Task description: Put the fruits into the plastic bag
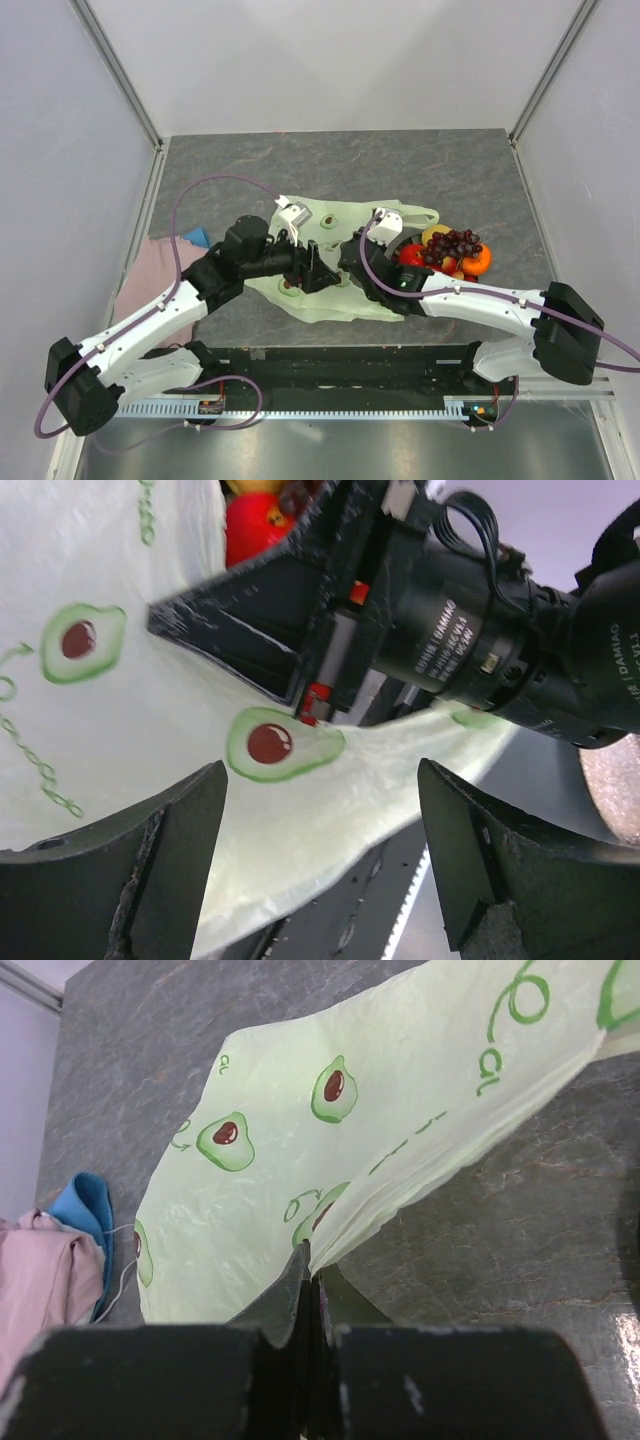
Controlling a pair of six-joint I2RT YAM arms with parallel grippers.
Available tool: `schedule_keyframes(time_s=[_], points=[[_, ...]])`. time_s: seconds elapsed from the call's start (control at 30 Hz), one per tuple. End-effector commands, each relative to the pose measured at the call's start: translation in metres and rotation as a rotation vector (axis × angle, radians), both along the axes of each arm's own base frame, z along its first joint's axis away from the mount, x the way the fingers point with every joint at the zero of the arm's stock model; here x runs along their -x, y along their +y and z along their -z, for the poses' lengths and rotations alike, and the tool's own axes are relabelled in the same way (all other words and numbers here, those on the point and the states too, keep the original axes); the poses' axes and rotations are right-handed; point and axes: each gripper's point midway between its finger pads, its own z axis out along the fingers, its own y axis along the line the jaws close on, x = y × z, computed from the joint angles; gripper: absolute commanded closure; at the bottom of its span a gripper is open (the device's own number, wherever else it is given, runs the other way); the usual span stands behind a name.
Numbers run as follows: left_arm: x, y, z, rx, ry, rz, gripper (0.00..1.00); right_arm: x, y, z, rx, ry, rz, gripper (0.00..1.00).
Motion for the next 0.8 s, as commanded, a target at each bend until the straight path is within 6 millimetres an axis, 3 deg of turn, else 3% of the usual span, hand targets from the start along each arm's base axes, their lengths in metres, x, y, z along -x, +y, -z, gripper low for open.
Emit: schedule_keyframes(time_s=[0.0, 0.17, 0.4, 0.77], points=[[0.013, -0.011, -0.004, 0.073, 0.047, -0.004, 0.16, -0.009, 0.002, -0.016, -0.038, -0.018, 0.075, 1.00], [0.026, -0.019, 0.004, 0.070, 0.066, 0.012, 0.16, -0.010, -0.001, -0.013, -0.034, -0.007, 0.105, 1.00], [0.025, -0.021, 0.032, 0.021, 0.108, -0.074, 0.16, -0.009, -0.003, -0.013, -0.058, 0.001, 0.117, 1.00], [0.024, -0.036, 0.051, -0.073, 0.029, -0.115, 0.13, -0.008, -0.002, -0.010, -0.068, 0.012, 0.117, 1.00]])
